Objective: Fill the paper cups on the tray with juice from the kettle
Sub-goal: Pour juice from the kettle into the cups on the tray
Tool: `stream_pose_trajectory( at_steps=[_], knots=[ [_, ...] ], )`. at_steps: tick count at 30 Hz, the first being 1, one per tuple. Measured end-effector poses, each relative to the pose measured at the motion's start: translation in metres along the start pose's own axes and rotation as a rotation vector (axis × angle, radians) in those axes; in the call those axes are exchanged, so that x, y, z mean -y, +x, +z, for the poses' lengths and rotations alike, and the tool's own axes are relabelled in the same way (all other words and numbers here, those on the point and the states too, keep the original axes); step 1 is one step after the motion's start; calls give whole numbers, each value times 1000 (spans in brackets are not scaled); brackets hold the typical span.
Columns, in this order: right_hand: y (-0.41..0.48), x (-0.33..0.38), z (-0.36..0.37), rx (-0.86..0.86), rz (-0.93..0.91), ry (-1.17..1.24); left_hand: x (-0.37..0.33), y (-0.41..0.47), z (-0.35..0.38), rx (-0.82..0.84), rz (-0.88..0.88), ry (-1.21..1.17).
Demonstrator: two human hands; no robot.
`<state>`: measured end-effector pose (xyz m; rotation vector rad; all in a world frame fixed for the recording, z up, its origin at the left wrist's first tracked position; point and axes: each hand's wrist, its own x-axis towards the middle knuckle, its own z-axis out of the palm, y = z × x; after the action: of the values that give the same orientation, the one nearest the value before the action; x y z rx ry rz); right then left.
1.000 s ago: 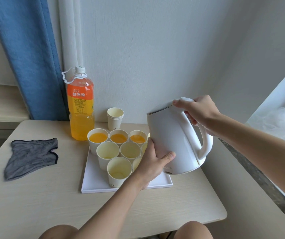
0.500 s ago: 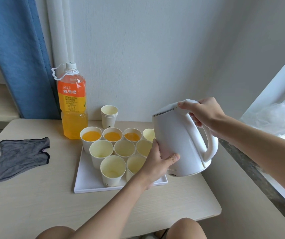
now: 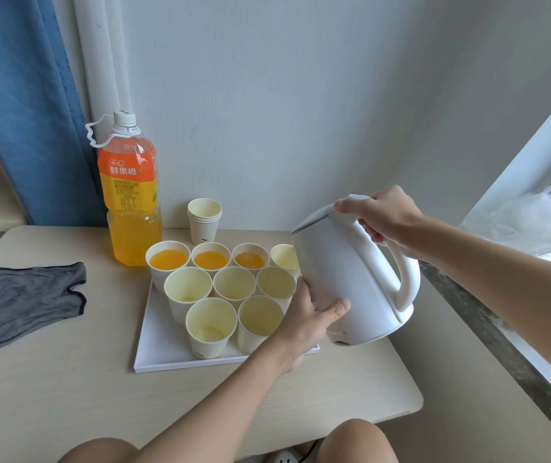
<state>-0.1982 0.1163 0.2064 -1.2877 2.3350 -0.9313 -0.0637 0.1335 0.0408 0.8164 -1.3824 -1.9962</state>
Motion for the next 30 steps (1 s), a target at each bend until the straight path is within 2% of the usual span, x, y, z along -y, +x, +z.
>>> stream_pose_trajectory(
  at_steps=[30],
  knots=[
    [0, 2, 1, 21, 15, -49, -3, -3, 4, 25, -36, -63]
  ],
)
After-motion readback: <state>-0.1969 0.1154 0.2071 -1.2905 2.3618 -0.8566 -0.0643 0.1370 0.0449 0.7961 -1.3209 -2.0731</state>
